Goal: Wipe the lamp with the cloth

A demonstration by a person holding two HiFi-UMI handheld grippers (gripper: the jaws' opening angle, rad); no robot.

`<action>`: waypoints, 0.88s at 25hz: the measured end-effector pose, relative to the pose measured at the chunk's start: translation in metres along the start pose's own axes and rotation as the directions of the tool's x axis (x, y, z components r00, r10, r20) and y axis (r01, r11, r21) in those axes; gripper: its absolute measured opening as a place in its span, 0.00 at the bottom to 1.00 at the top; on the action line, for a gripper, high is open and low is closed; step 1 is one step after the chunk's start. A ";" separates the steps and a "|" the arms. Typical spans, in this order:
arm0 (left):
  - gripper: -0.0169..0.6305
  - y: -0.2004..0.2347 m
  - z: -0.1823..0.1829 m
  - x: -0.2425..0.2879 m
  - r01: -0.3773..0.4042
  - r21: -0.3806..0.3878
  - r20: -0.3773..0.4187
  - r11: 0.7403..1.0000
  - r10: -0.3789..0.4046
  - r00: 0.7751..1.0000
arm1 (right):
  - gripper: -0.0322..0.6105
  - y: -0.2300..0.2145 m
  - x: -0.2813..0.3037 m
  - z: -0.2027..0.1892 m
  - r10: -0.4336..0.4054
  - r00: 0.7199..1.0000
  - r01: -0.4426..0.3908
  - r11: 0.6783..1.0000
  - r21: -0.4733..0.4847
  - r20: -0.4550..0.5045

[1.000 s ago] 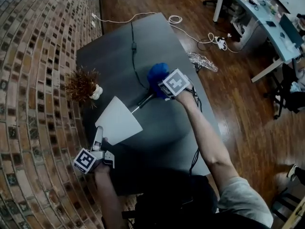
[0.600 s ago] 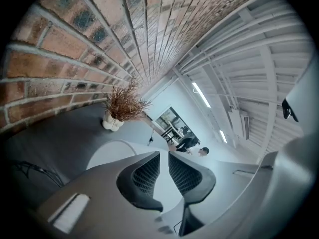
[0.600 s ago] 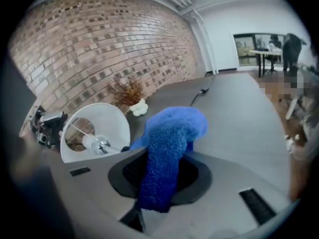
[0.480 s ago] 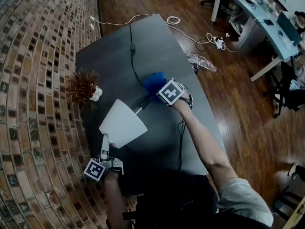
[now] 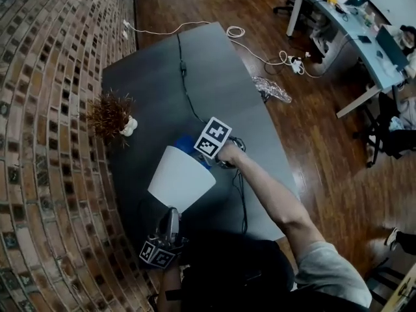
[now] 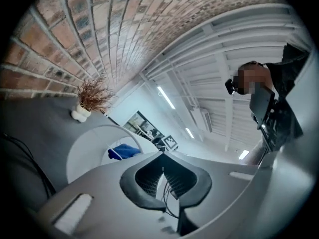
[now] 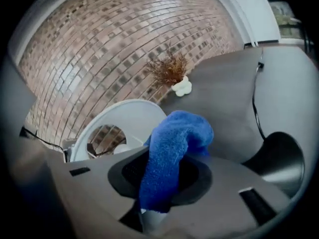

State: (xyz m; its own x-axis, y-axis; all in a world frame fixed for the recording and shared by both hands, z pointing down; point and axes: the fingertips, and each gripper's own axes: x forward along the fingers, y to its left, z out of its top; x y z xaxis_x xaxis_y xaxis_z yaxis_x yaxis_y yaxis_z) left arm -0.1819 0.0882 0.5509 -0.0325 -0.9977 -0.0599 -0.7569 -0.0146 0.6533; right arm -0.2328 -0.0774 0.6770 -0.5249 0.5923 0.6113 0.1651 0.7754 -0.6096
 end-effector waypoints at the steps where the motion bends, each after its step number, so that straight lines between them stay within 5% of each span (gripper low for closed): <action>1: 0.03 -0.002 -0.006 -0.001 0.007 0.021 -0.023 1.000 -0.007 1.000 | 0.20 -0.009 -0.006 -0.003 -0.032 0.999 0.032 0.999 0.007 -0.002; 8: 0.03 -0.001 -0.008 0.008 0.008 0.127 -0.100 0.992 0.005 0.995 | 0.21 -0.107 -0.085 -0.018 -0.334 0.943 0.333 0.938 0.095 -0.009; 12: 0.03 0.004 0.000 0.023 -0.005 0.122 -0.116 0.993 0.019 0.993 | 0.20 -0.127 -0.137 -0.015 -0.578 0.814 0.575 0.816 0.049 0.061; 13: 0.03 0.005 0.003 0.027 -0.011 0.112 -0.112 0.994 0.023 0.993 | 0.20 -0.118 -0.138 -0.013 -0.586 0.805 0.587 0.809 0.019 0.096; 15: 0.03 0.011 0.009 0.031 -0.027 0.079 -0.106 0.996 0.035 0.994 | 0.20 -0.086 -0.120 -0.015 -0.477 0.863 0.485 0.875 -0.008 0.168; 17: 0.03 0.016 0.016 0.034 -0.032 0.050 -0.109 0.998 0.038 0.993 | 0.20 -0.043 -0.087 -0.019 -0.255 0.932 0.265 0.964 -0.007 0.256; 18: 0.03 0.018 0.017 0.035 -0.031 0.042 -0.118 0.999 0.036 0.992 | 0.20 -0.021 -0.075 -0.019 -0.133 0.942 0.140 0.990 -0.001 0.307; 20: 0.03 0.018 0.018 0.038 -0.028 0.036 -0.145 0.999 0.033 0.989 | 0.20 0.013 -0.061 -0.019 0.062 0.910 -0.078 0.997 0.024 0.409; 22: 0.03 0.015 0.017 0.040 -0.037 0.024 -0.165 0.999 0.040 0.986 | 0.17 0.025 -0.062 -0.022 0.133 0.850 -0.208 0.974 0.093 0.510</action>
State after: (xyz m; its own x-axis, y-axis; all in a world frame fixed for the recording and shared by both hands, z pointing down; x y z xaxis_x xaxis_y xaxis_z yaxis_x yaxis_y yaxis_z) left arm -0.2056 0.0496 0.5453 0.0452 -0.9948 0.0912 -0.7704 0.0235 0.6371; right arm -0.1779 -0.0904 0.6346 -0.8497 0.4952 0.1809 0.1928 0.6113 -0.7676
